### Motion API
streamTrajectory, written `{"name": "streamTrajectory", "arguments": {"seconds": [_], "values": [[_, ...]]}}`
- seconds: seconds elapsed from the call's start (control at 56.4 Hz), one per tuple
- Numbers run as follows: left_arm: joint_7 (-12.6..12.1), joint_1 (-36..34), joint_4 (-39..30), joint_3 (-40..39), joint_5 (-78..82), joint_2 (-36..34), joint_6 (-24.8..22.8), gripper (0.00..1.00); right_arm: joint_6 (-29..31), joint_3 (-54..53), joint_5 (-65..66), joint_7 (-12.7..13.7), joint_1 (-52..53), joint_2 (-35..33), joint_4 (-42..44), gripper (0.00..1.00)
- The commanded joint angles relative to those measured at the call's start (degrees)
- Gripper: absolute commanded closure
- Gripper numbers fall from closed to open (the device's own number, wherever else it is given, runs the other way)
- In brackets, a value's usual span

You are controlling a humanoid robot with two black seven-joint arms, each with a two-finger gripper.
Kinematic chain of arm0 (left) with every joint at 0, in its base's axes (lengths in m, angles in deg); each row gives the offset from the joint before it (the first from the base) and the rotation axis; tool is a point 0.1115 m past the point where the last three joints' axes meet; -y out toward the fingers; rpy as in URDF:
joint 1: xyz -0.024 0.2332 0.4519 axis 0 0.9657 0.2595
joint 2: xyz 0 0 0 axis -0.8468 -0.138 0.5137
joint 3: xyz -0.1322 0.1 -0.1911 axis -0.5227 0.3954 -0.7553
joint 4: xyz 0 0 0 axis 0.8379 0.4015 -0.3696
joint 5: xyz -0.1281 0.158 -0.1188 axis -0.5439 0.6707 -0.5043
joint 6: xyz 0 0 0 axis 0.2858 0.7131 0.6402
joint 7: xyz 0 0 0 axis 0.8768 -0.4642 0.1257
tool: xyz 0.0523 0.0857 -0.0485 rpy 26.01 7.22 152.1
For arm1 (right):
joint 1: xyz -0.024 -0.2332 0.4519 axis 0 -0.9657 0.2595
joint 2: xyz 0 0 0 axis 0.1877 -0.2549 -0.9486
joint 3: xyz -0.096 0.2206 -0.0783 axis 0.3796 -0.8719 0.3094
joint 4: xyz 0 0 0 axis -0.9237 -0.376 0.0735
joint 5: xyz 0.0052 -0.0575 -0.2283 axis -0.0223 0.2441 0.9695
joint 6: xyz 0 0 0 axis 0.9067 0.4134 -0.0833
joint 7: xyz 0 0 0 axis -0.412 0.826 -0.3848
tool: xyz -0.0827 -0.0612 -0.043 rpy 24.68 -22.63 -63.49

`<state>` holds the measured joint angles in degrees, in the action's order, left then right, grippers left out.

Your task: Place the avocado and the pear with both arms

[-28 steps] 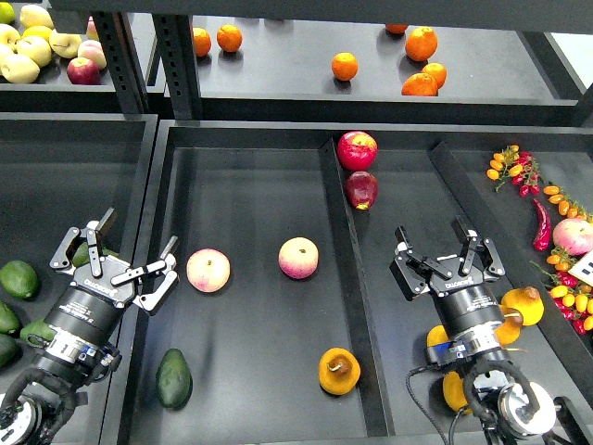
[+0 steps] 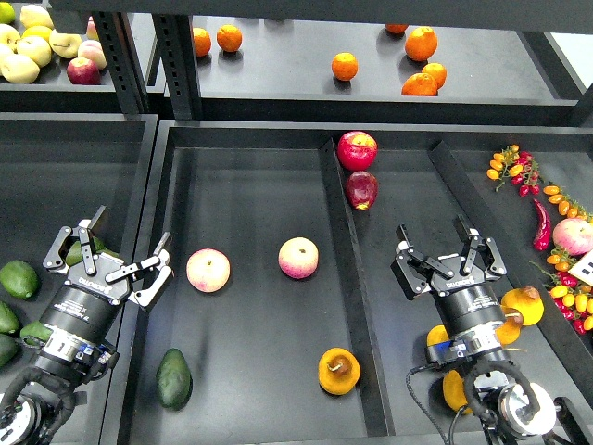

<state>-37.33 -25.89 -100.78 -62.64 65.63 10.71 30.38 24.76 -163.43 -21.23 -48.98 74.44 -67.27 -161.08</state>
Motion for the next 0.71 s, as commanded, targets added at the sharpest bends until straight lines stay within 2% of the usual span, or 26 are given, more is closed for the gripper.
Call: {"name": "streamTrajectory", "arguments": {"seconds": [0.0,0.691], "values": [[0.26,0.00,0.00,-0.06,0.09,0.00,0.00,0.00,0.13,-0.02,0.00,0.00,0.00,0.00,0.00,0.01],[0.44,0.00,0.00,-0.06,0.09,0.00,0.00,0.00,0.13,-0.10,0.00,0.00,-0.09,0.00,0.00,0.01]]}}
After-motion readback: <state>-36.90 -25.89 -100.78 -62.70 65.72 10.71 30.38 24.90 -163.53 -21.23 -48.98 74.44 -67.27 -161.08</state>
